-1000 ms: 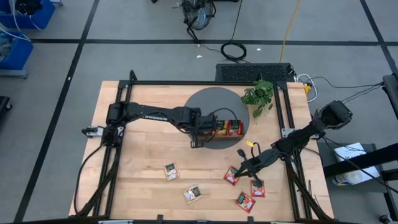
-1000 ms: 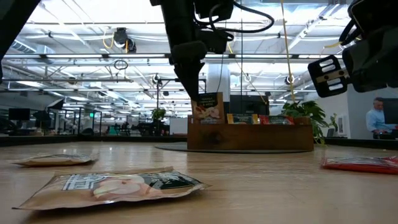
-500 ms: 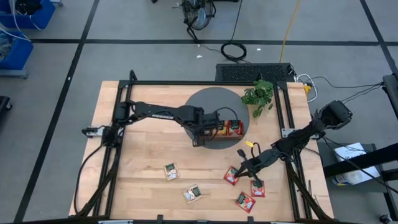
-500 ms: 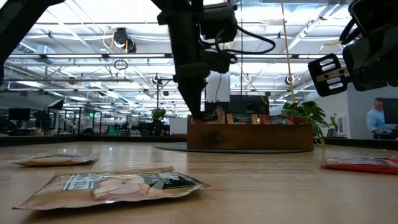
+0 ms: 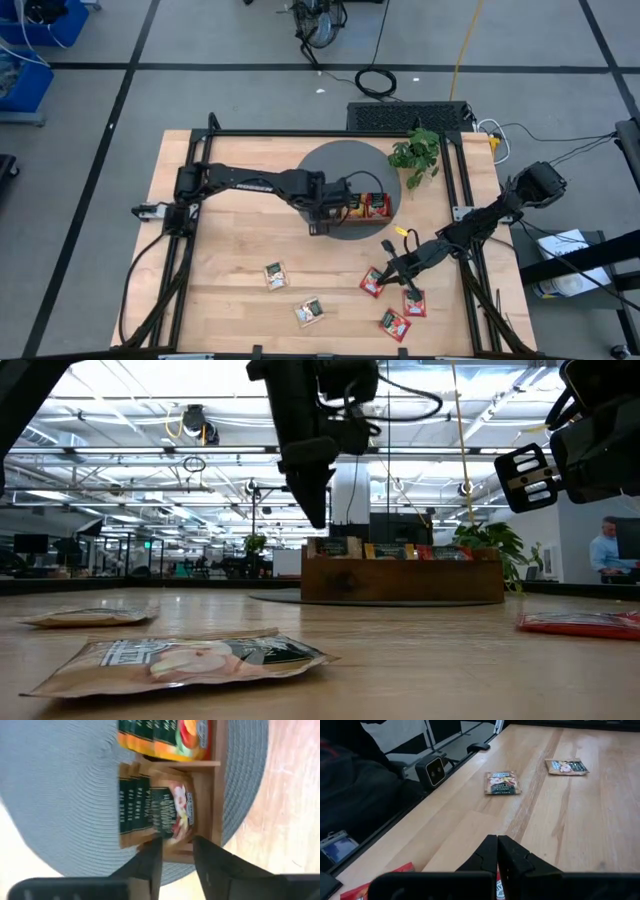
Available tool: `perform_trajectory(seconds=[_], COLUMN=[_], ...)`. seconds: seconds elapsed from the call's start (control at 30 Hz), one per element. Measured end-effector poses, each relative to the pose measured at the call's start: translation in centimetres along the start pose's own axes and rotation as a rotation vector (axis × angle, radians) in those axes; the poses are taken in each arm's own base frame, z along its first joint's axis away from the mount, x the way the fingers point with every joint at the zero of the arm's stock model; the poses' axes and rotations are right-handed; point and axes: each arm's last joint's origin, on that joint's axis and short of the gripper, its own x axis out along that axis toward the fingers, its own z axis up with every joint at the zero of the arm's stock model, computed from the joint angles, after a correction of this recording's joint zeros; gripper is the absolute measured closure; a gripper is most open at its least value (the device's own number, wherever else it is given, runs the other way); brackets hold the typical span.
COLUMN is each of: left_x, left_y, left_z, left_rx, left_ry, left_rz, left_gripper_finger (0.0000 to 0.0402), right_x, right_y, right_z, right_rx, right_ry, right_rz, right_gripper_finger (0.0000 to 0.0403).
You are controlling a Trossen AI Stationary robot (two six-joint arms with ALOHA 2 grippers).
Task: Pick & Place Tea
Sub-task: Put the red tea bag into the right section of the wooden organizer
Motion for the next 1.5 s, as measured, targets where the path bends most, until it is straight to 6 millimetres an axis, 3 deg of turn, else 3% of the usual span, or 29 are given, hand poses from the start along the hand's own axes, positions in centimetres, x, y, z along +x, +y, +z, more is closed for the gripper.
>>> perform_trajectory(seconds=[0.17, 0.27, 0.57, 0.7, 0.8, 0.9, 1.0, 1.13, 1.5], left_x=[-3.0, -5.1, -7.1, -5.9, -4.4, -2.2, -1.8, -0.7, 0.2], left_y=[-0.5, -2.5, -14.1, -19.4, -22.0, -22.8, -23.1, -22.7, -22.0], left_z=[0.3, 0.3, -1.2, -3.3, -4.6, -6.1, -6.3, -7.0, -7.2], left_rx=[-0.039, -0.025, 0.184, 0.279, 0.343, 0.396, 0.381, 0.403, 0.365], left_ry=[-0.07, -0.14, -0.305, -0.454, -0.633, -0.682, -0.763, -0.752, -0.766], left_rz=[0.022, -0.002, -0.088, -0.047, -0.059, -0.165, -0.324, -0.394, -0.396], left_gripper_finger=[0.025, 0.0244, 0.0266, 0.0282, 0.0295, 0.0313, 0.0346, 0.0394, 0.0395], right_x=[0.0, 0.0, 0.0, 0.0, 0.0, 0.0, 0.0, -0.1, -0.1], right_y=[0.0, 0.0, 0.5, 0.7, 0.7, 0.7, 0.6, 0.5, 0.5], right_z=[0.0, -0.2, -0.2, -0.3, -0.3, -0.2, -0.2, -0.2, 0.0], right_rx=[0.0, 0.008, -0.003, -0.019, -0.012, 0.02, 0.018, 0.014, 0.013], right_ry=[0.004, 0.017, 0.011, 0.017, 0.016, 0.009, 0.008, 0.003, -0.016], right_rz=[-0.007, -0.026, -0.008, -0.018, -0.015, -0.026, -0.052, -0.093, -0.091], right_gripper_finger=[0.0403, 0.0403, 0.0403, 0.0403, 0.0403, 0.0403, 0.0403, 0.0403, 0.0403])
